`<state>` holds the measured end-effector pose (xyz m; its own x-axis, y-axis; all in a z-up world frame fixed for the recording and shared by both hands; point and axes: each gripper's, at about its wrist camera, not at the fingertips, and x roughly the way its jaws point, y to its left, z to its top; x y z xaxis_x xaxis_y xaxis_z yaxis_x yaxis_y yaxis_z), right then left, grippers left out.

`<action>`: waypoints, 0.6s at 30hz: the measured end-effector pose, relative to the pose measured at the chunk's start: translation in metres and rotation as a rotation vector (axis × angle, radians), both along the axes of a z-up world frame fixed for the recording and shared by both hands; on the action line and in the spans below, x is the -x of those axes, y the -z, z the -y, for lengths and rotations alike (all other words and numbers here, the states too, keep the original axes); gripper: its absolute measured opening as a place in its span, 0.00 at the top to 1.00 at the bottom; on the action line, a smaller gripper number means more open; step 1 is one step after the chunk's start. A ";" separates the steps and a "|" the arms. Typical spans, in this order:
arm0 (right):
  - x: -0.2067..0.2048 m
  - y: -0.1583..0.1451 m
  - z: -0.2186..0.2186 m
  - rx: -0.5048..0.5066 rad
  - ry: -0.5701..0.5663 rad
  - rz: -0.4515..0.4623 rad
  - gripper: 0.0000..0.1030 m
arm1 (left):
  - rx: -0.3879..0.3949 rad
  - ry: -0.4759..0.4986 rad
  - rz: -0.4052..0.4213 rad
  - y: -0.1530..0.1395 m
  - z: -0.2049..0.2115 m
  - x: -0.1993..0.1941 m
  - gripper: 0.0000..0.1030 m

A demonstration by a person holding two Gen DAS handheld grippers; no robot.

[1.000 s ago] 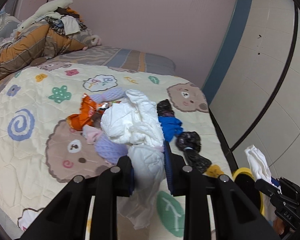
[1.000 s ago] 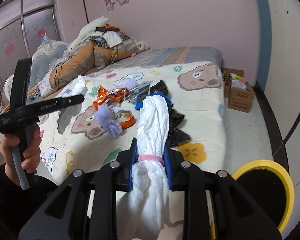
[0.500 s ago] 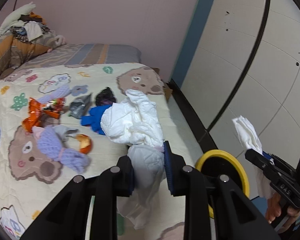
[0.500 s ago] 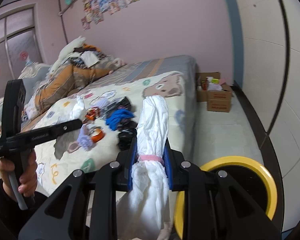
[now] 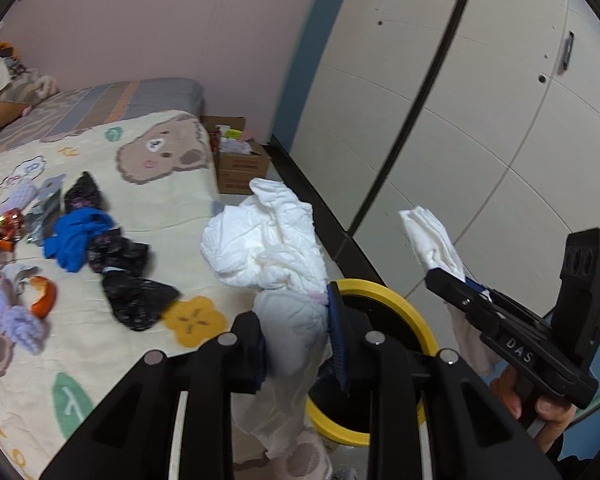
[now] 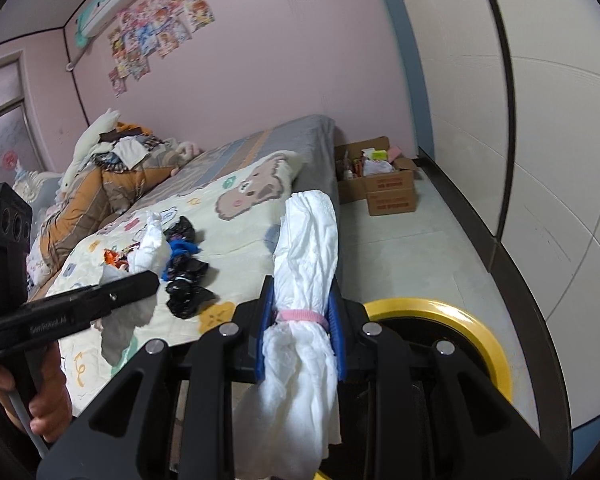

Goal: Collect trash
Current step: 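Carry both white items to the yellow bin and open both tools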

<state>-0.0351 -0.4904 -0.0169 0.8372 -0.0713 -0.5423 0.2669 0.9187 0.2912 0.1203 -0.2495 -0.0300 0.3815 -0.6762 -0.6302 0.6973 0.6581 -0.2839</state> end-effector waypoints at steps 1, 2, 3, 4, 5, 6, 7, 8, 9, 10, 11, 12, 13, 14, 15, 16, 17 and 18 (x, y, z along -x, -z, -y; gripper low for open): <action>0.003 0.002 0.004 -0.004 0.007 0.001 0.77 | -0.007 0.014 0.006 0.001 0.006 0.003 0.78; 0.005 0.002 0.007 -0.007 0.013 0.002 0.77 | -0.020 0.034 0.009 0.004 0.016 0.007 0.78; 0.009 0.004 0.011 -0.009 0.021 0.002 0.77 | -0.025 0.051 0.000 0.007 0.023 0.009 0.78; 0.012 0.005 0.016 -0.011 0.029 0.000 0.77 | -0.027 0.063 -0.008 0.009 0.028 0.012 0.78; 0.015 0.007 0.019 -0.012 0.035 -0.001 0.77 | -0.030 0.080 -0.023 0.013 0.036 0.015 0.77; 0.017 0.009 0.023 -0.016 0.040 -0.004 0.77 | -0.032 0.089 -0.030 0.016 0.040 0.015 0.77; 0.019 0.011 0.027 -0.022 0.045 -0.007 0.77 | -0.039 0.099 -0.039 0.020 0.045 0.018 0.77; 0.021 0.012 0.030 -0.027 0.049 -0.010 0.77 | -0.042 0.112 -0.049 0.024 0.050 0.021 0.77; 0.022 0.015 0.034 -0.034 0.053 -0.014 0.77 | -0.044 0.123 -0.061 0.029 0.053 0.022 0.77; 0.023 0.016 0.037 -0.040 0.057 -0.017 0.77 | -0.046 0.131 -0.071 0.032 0.056 0.023 0.77; 0.024 0.018 0.039 -0.043 0.060 -0.019 0.77 | -0.050 0.141 -0.083 0.036 0.060 0.025 0.77; 0.025 0.019 0.042 -0.045 0.066 -0.021 0.77 | -0.055 0.151 -0.094 0.039 0.063 0.027 0.76; 0.026 0.020 0.044 -0.047 0.072 -0.023 0.77 | -0.061 0.159 -0.100 0.041 0.066 0.029 0.76; 0.027 0.021 0.047 -0.051 0.076 -0.022 0.77 | -0.065 0.164 -0.103 0.042 0.068 0.030 0.76; 0.029 0.022 0.049 -0.059 0.080 -0.020 0.77 | -0.066 0.170 -0.100 0.044 0.070 0.033 0.76; 0.030 0.023 0.052 -0.066 0.085 -0.020 0.77 | -0.064 0.172 -0.099 0.044 0.070 0.034 0.75; 0.032 0.023 0.053 -0.068 0.090 -0.020 0.77 | -0.063 0.172 -0.096 0.045 0.070 0.035 0.73; 0.034 0.024 0.054 -0.069 0.099 -0.021 0.77 | -0.065 0.166 -0.092 0.045 0.070 0.036 0.70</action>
<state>-0.0691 -0.5443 -0.0407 0.8165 -0.1150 -0.5657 0.3618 0.8656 0.3462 0.0843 -0.3194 -0.0746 0.2069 -0.6815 -0.7020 0.7706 0.5556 -0.3123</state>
